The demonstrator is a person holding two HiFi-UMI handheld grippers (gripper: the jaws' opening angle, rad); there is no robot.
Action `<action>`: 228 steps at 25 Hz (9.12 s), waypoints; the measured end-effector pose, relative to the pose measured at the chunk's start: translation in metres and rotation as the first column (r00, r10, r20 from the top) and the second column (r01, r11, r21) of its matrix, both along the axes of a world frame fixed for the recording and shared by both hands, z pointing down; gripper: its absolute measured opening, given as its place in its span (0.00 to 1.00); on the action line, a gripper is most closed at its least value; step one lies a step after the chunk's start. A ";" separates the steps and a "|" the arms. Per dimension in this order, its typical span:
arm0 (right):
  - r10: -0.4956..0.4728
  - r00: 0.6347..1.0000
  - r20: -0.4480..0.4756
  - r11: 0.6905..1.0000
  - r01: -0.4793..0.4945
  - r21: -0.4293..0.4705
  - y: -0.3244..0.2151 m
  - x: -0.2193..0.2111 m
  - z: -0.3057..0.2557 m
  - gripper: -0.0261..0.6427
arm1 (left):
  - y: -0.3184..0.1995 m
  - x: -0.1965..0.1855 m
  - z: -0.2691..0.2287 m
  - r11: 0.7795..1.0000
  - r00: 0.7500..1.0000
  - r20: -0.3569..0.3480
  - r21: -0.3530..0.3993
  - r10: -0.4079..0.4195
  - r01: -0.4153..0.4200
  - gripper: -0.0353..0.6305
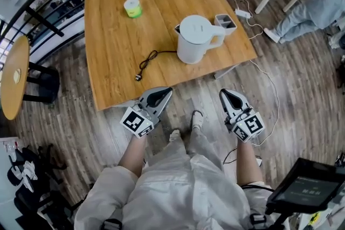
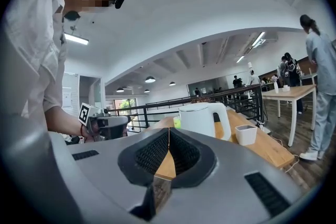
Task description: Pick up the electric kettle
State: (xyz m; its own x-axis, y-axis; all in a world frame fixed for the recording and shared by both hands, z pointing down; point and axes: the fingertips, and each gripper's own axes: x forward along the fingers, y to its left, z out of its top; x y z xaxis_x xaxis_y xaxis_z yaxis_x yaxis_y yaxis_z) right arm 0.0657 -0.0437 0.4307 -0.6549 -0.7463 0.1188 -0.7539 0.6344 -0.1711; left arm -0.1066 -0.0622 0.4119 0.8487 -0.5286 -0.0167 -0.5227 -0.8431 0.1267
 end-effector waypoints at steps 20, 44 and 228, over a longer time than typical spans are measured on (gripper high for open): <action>-0.067 0.998 -0.014 0.995 0.066 -0.070 -0.074 0.023 0.055 0.06 | -0.069 0.035 0.050 0.998 1.000 0.017 -0.057 -0.019 0.020 0.06; -0.081 0.997 0.000 0.993 0.080 -0.092 -0.140 0.038 0.089 0.06 | -0.127 0.051 0.085 0.996 0.999 0.023 -0.084 -0.037 0.039 0.07; -0.693 0.686 -0.223 0.682 0.724 0.108 -0.223 0.015 -0.020 0.19 | -0.212 0.114 -0.004 0.921 0.923 0.146 0.113 0.357 -0.374 0.93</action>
State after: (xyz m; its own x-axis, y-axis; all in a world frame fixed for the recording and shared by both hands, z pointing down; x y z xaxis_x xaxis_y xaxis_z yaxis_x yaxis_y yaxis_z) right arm 0.0804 -0.2667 0.4103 -0.9800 -0.0832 0.1805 -0.0713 0.9949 0.0715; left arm 0.0072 -0.2742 0.4075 0.9823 -0.1812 0.0482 -0.1790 -0.9827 -0.0469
